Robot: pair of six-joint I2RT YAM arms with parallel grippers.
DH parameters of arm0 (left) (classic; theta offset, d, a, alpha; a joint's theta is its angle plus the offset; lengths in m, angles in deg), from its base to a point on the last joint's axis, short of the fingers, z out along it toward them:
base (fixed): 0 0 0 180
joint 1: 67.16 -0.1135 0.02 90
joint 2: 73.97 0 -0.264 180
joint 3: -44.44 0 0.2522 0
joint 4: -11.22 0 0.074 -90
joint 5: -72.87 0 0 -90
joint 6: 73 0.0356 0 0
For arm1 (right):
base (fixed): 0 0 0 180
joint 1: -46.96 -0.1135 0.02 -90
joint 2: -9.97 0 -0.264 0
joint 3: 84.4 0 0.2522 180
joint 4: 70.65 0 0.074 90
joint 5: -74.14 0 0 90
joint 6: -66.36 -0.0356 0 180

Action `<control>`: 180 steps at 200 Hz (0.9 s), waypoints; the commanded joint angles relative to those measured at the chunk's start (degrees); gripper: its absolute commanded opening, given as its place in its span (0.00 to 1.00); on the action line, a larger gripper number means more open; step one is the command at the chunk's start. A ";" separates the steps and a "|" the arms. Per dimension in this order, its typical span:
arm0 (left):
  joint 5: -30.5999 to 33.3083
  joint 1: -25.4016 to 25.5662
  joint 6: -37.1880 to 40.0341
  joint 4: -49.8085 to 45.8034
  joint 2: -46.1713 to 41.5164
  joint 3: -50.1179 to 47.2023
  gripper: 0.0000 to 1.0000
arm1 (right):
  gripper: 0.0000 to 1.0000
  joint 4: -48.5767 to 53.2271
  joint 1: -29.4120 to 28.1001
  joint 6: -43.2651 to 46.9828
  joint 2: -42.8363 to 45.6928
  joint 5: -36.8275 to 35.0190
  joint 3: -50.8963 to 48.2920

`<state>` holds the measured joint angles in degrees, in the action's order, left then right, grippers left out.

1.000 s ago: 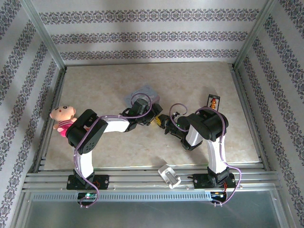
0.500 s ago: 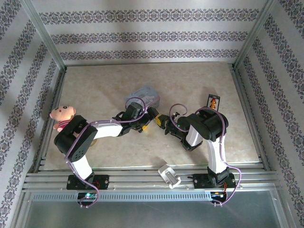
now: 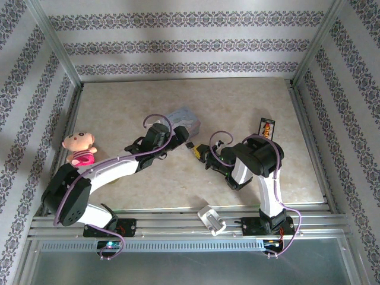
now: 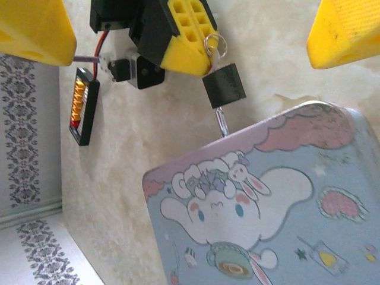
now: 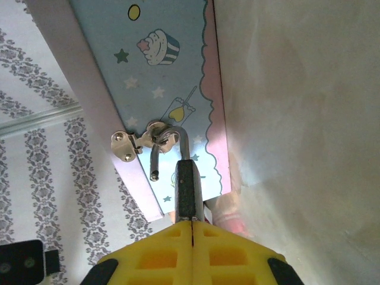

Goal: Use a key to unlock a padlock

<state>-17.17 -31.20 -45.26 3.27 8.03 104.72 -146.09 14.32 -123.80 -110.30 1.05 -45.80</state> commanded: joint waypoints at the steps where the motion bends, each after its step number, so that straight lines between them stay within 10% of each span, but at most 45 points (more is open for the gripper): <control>1: 4.17 -0.63 3.10 -2.56 -1.31 -0.04 0.99 | 0.06 9.84 -1.52 2.08 -4.10 -0.76 -2.16; 180: 13.19 -3.97 12.59 -8.26 -5.23 3.08 0.99 | 0.42 14.88 -1.20 11.80 8.63 -5.51 -9.74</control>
<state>-7.94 -34.32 -38.04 -0.62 4.18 105.00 -141.92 13.32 -116.13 -104.05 -1.81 -52.66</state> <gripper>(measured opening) 0.993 0.376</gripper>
